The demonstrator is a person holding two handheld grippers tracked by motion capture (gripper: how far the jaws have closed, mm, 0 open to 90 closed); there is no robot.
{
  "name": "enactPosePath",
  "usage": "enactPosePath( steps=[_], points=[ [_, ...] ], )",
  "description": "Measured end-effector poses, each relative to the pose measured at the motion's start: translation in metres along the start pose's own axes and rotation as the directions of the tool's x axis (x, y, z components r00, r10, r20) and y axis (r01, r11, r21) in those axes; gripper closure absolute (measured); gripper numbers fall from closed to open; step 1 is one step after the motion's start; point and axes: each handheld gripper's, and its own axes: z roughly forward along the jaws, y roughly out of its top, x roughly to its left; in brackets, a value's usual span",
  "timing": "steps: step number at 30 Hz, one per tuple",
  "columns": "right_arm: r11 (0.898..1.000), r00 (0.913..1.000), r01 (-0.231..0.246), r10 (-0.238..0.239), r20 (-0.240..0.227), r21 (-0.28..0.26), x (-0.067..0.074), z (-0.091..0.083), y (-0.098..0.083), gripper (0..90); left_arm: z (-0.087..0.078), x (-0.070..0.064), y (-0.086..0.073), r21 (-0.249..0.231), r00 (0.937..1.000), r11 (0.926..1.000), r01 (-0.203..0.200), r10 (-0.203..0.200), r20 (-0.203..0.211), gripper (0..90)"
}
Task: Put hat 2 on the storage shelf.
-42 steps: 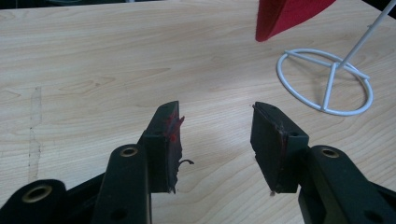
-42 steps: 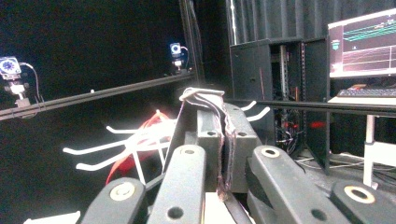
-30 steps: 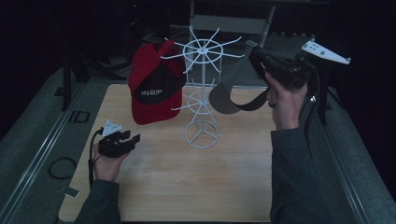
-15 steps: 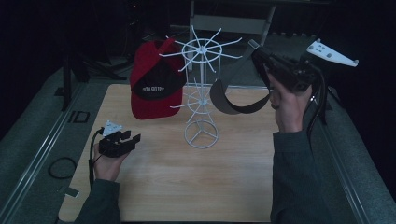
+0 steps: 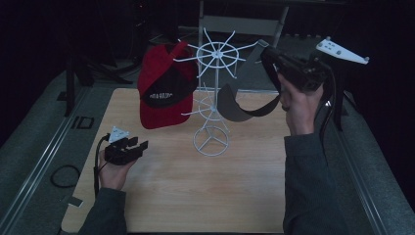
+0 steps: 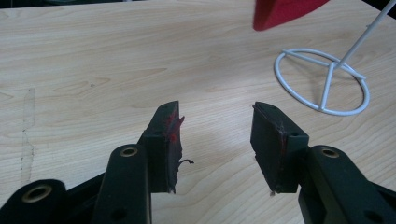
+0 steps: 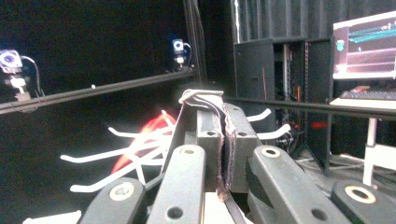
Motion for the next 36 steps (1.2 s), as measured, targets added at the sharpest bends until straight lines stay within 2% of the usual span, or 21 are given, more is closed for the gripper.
enactPosePath(
  steps=[14, 21, 31, 36],
  points=[
    [0.998, 0.9988, -0.026, 0.023, 0.042, 0.055, -0.013, 0.011, -0.015, 86.8, 0.000, 0.000, 0.000, 0.001, 1.0000, 1.0000, 0.000, 0.000, 0.000, 53.2],
    [0.996, 0.9984, -0.025, 0.020, 0.053, 0.089, -0.016, 0.015, -0.028, 86.8, 0.000, 0.000, 0.000, 0.000, 1.0000, 1.0000, 0.001, -0.001, 0.000, 53.2],
    [0.991, 0.9989, -0.021, 0.015, 0.044, 0.132, -0.014, 0.019, -0.042, 86.5, 0.001, 0.000, 0.000, 0.002, 1.0000, 1.0000, 0.003, -0.003, 0.002, 53.2],
    [0.991, 0.9992, -0.023, 0.018, 0.035, 0.131, -0.014, 0.018, -0.046, 85.4, 0.001, 0.000, 0.000, 0.005, 1.0000, 1.0000, 0.002, -0.002, 0.002, 53.2]
  ],
)
